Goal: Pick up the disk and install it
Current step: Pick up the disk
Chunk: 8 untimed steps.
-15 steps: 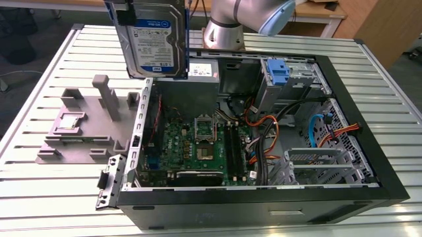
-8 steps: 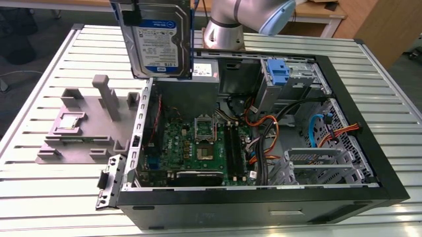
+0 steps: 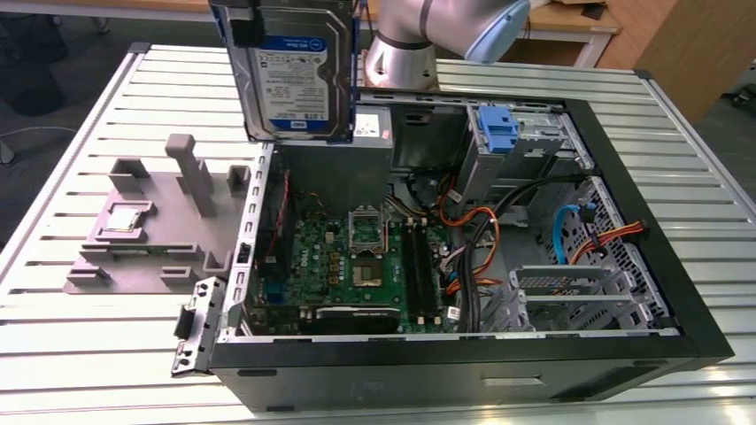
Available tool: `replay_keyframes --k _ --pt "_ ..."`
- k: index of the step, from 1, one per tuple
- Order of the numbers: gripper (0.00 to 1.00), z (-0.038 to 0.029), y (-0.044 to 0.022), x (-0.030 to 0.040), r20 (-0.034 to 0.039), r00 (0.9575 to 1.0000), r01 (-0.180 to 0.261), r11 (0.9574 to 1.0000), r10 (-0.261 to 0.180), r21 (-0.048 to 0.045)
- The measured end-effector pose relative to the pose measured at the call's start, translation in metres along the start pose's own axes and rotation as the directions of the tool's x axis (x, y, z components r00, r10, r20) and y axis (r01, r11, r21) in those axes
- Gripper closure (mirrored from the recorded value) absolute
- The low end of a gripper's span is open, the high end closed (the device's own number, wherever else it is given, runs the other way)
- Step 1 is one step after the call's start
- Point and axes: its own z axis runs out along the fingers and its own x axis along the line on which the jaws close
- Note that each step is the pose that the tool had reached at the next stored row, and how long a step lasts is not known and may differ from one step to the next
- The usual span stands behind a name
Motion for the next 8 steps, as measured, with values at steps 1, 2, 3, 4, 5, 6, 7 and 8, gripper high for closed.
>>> replay_keyframes --k 1,2,3,4,5,6,7,8 --pt "0.63 0.0 -0.001 0.0 -0.0001 1.0 0.0 1.0 0.0 0.0" --pt "0.63 0.0 -0.0018 0.0 0.0 1.0 0.0 1.0 0.0 0.0" --pt "0.63 0.0 -0.0025 0.0001 0.0 1.0 -0.001 1.0 0.001 0.0" --pt "0.63 0.0 -0.0032 0.0001 -0.0001 1.0 -0.002 1.0 0.002 0.0" --pt "0.63 0.0 -0.004 0.0001 0.0 1.0 -0.004 1.0 0.004 0.0" --pt "0.63 0.0001 -0.0047 0.0001 0.0 1.0 -0.007 1.0 0.007 0.0001" --pt "0.63 0.0002 -0.005 0.0001 0.0002 0.9999 -0.012 0.9999 0.012 0.0003" --pt "0.63 0.0002 -0.0054 0.0001 0.0002 0.9998 -0.018 0.9998 0.018 0.0004"
